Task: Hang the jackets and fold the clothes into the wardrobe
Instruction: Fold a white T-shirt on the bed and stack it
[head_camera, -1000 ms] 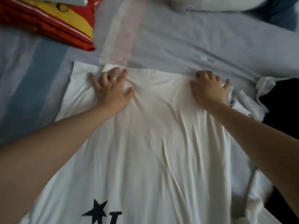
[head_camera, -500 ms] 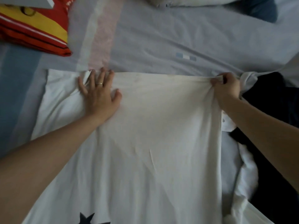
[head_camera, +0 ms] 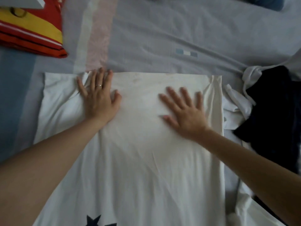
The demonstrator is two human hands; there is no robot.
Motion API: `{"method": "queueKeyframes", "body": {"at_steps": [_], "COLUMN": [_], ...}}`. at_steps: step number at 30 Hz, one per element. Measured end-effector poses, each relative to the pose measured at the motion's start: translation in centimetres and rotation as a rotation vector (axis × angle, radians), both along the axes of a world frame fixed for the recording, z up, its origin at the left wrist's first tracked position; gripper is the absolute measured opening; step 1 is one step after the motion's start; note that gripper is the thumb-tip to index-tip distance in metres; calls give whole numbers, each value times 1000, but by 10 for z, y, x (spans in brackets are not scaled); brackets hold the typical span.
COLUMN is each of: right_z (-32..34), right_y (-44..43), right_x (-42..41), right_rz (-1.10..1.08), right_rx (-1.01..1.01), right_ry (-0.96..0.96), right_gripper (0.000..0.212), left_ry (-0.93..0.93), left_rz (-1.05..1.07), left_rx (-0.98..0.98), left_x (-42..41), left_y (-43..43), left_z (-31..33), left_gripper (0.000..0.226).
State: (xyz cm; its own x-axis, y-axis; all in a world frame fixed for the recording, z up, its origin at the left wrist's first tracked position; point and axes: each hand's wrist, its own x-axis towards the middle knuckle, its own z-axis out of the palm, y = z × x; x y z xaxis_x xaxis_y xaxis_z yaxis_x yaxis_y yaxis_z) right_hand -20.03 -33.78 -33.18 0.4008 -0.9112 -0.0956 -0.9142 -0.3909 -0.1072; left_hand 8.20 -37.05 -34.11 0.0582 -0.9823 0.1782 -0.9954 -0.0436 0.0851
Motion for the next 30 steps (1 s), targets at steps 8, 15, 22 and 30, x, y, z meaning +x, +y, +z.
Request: {"method": "queueKeyframes", "body": {"at_steps": [8, 15, 22, 30], "right_z": [13, 8, -10, -7], "right_y": [-65, -22, -25, -28], "right_x": [-21, 143, 147, 149], "right_rz": [-749, -332, -377, -392], "right_rx": [19, 104, -71, -68], "right_ry": [93, -265, -195, -165], "right_gripper": [70, 71, 63, 68], "left_ry": [1, 5, 67, 374], "left_rz": [-3, -25, -3, 597], "left_rx": [2, -8, 70, 18], "left_x": [1, 4, 1, 102], "left_y": [0, -2, -2, -5], "left_z": [-2, -1, 7, 42], "left_gripper": [66, 65, 64, 54]}}
